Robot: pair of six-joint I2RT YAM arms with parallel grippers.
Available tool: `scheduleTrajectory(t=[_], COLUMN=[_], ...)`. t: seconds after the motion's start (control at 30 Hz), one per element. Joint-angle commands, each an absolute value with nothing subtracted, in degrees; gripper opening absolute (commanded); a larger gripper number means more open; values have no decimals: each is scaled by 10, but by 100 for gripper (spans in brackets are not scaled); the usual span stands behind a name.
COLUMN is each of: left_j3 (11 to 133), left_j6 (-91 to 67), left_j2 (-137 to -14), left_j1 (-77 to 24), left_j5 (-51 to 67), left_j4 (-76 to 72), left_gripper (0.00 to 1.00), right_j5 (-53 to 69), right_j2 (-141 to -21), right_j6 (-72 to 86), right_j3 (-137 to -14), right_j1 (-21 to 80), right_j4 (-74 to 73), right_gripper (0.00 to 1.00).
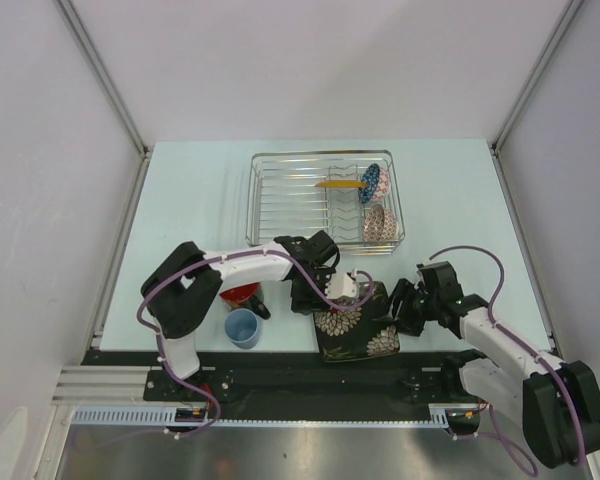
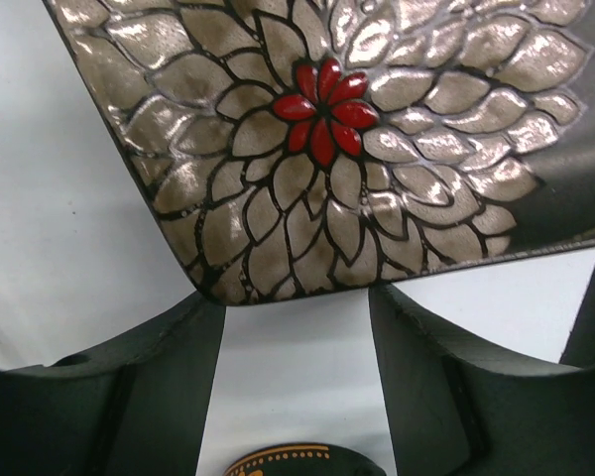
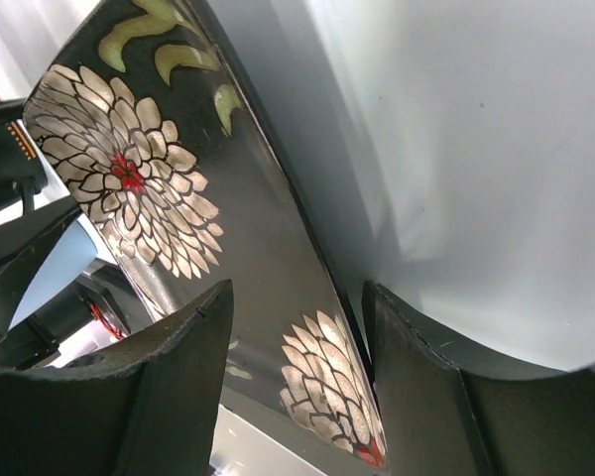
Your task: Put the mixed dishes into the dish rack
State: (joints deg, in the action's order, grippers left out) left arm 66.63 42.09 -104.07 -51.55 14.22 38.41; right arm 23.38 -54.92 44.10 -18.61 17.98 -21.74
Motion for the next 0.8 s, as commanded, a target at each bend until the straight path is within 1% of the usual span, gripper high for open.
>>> scheduleTrajectory(t=[0.0, 0.13, 0.27, 0.4, 0.53, 0.63, 0.67, 0.73, 0.77], left_j3=[694, 721, 735, 738, 748, 762, 765, 775, 777], left_j6=[417, 412, 406, 398, 390, 381, 379, 374, 374], left_j2=[-1070, -1088, -1097, -1097, -1106, -1114, -1115, -1116, -1112], left_j1=[-532, -536, -541, -541, -541, -542, -542, -542, -542], left_j5=[169, 181, 186, 192, 193, 196, 197, 197, 195], left_j4=[356, 354, 351, 342, 336, 333, 337, 338, 338], left_gripper=[65, 65, 65, 65, 65, 65, 65, 64, 65], right_j5=[209, 217, 237, 279, 298, 294, 292, 284, 281], right_j2=[-572, -612, -672, -737, -757, -743, -730, -716, -704], right_j6=[421, 417, 419, 413, 405, 396, 395, 387, 386], right_j3=[-173, -174, -174, -182, -199, -208, -211, -214, -214], right_j1=[179, 179, 185, 196, 230, 254, 257, 263, 263], right_j4=[-203, -173, -100, -34, -6, -6, -10, -31, -40], right_gripper=[60, 60, 59, 52, 47, 37, 31, 22, 12])
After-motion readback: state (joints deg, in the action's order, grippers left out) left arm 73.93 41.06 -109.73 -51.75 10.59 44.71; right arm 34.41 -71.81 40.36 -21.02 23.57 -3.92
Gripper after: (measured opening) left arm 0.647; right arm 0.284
